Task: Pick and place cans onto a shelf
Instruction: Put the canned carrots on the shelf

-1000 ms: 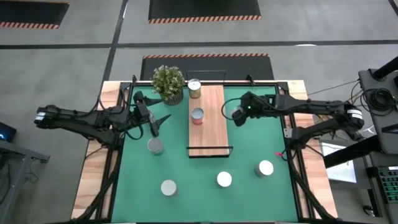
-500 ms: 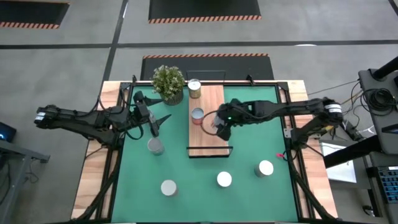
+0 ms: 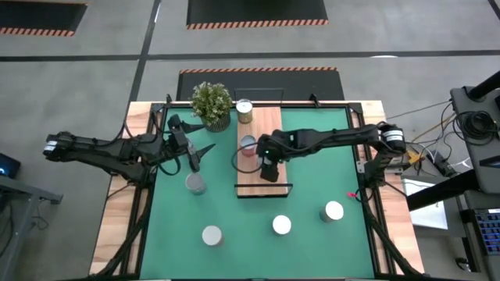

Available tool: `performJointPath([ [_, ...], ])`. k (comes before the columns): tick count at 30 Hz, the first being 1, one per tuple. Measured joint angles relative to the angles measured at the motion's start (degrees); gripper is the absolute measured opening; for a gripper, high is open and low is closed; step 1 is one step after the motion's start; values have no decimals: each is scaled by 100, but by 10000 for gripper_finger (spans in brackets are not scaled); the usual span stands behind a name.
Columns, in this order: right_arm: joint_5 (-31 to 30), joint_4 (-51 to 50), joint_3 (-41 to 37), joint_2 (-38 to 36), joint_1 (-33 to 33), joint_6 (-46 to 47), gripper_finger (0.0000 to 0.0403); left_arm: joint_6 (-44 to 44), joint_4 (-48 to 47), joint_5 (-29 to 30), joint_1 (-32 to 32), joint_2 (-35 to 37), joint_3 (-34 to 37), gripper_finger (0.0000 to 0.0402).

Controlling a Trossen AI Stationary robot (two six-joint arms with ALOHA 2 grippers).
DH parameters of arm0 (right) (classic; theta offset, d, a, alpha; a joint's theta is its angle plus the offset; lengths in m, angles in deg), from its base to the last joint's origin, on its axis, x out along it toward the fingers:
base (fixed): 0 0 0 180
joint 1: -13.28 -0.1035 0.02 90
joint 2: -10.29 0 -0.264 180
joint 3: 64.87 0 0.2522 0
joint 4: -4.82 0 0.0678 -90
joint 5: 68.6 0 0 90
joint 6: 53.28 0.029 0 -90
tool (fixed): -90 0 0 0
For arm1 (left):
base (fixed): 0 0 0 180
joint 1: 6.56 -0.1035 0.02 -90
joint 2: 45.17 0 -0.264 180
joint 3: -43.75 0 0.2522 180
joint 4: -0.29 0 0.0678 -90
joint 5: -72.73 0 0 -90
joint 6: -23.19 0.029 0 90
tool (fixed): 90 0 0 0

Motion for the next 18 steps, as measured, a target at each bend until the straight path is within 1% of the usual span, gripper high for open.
performJointPath([
  [3, 146, 55, -2, 92, -6, -28, 283, -38, 12, 0, 0, 0, 0, 302],
  [18, 163, 72, -11, 173, -26, -43, 283, -39, 15, 0, -1, 0, 0, 302],
])
